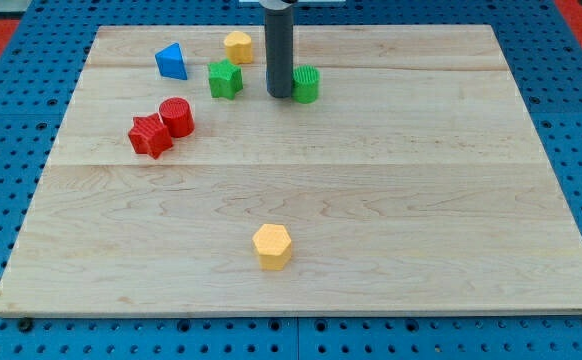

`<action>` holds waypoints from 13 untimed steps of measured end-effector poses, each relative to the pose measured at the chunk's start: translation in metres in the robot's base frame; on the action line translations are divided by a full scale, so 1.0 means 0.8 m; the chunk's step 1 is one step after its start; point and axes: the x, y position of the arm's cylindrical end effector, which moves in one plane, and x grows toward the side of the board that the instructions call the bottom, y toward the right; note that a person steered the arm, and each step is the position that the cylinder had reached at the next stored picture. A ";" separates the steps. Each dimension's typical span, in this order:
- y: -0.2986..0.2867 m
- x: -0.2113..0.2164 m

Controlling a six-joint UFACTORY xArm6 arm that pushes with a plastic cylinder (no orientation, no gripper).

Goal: Push the blue triangle below the green blocks

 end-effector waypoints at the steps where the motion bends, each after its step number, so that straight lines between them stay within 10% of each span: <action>1: 0.004 -0.079; 3: -0.030 0.059; 5: -0.109 -0.026; 7: -0.094 0.008; 9: -0.239 -0.067; 11: -0.102 -0.077; 13: -0.074 0.044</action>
